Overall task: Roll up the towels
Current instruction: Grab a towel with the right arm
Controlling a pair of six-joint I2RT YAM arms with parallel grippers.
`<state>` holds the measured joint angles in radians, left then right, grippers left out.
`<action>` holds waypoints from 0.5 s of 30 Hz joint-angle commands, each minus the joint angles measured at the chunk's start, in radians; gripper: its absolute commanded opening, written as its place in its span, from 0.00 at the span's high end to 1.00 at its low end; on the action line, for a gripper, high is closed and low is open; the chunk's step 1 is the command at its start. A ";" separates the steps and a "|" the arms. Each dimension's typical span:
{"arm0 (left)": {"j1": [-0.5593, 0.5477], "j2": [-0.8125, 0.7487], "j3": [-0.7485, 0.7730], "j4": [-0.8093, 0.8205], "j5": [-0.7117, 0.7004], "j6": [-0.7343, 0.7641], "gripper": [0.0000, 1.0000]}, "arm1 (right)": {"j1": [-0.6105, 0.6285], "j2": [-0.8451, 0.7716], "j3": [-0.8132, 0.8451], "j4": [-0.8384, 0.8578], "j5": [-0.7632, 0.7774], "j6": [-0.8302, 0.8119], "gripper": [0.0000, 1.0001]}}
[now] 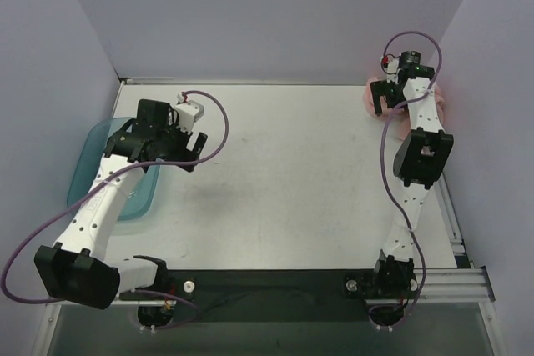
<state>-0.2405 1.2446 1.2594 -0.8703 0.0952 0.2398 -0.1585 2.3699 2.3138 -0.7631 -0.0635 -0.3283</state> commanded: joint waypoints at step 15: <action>-0.002 0.134 0.104 0.051 -0.088 0.019 0.03 | 0.051 0.201 0.039 0.344 0.123 -0.285 0.01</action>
<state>-0.2405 1.3701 1.3128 -0.8562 0.0254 0.2474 -0.1226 2.5500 2.3169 -0.4774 0.0151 -0.5167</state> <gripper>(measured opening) 0.974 0.994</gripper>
